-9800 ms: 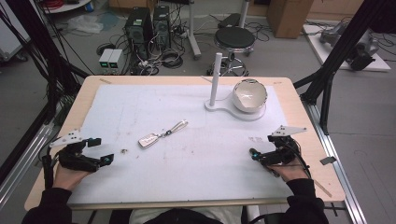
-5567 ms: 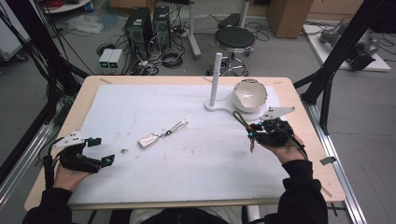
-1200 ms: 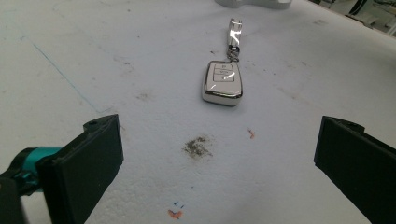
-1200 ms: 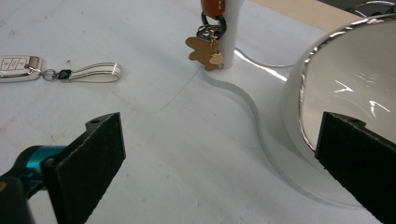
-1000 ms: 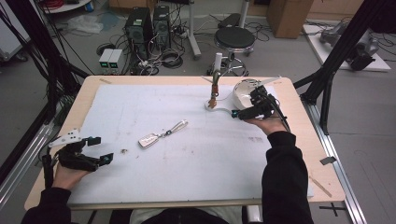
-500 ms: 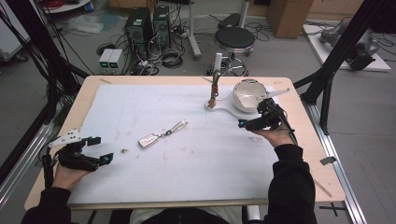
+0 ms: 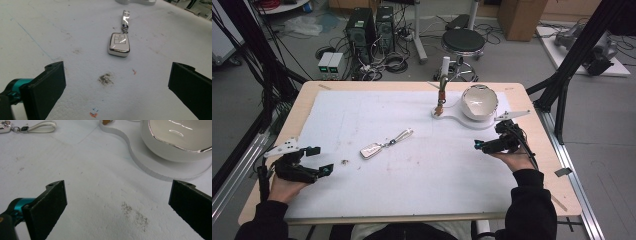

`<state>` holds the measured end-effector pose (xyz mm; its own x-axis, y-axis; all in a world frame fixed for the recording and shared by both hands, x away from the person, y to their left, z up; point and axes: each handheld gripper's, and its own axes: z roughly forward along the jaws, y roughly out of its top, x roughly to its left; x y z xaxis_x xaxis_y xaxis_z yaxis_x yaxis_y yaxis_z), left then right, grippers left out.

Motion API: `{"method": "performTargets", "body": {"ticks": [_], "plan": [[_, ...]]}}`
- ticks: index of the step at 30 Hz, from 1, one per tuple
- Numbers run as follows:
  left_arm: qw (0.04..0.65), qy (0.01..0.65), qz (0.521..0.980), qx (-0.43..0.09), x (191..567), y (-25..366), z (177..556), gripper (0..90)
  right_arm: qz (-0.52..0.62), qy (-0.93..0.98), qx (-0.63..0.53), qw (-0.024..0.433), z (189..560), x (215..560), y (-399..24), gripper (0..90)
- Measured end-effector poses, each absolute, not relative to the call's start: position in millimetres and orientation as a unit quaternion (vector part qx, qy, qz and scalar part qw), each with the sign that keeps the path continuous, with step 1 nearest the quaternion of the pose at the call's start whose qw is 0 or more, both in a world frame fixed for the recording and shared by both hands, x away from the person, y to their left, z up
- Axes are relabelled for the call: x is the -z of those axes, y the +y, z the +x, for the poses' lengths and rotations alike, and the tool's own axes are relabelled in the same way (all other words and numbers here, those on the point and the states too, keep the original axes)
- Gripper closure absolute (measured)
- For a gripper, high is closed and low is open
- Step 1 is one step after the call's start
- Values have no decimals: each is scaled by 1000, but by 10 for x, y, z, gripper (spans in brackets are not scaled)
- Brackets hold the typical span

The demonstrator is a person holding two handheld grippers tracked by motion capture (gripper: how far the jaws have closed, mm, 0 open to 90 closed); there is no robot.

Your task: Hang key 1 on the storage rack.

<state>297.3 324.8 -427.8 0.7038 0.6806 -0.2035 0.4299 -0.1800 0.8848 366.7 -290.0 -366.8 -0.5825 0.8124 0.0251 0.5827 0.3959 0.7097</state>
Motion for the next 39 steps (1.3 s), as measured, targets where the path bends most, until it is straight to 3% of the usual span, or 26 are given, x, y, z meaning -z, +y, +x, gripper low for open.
{"method": "performTargets", "body": {"ticks": [30,39], "plan": [[519,364,764,-122,4288,3238,2979,17,446,802,-362,162,3383,4102,-3184,7],[519,366,764,-117,4216,3166,3053,18,441,789,-377,199,3244,4159,-3250,7]]}}
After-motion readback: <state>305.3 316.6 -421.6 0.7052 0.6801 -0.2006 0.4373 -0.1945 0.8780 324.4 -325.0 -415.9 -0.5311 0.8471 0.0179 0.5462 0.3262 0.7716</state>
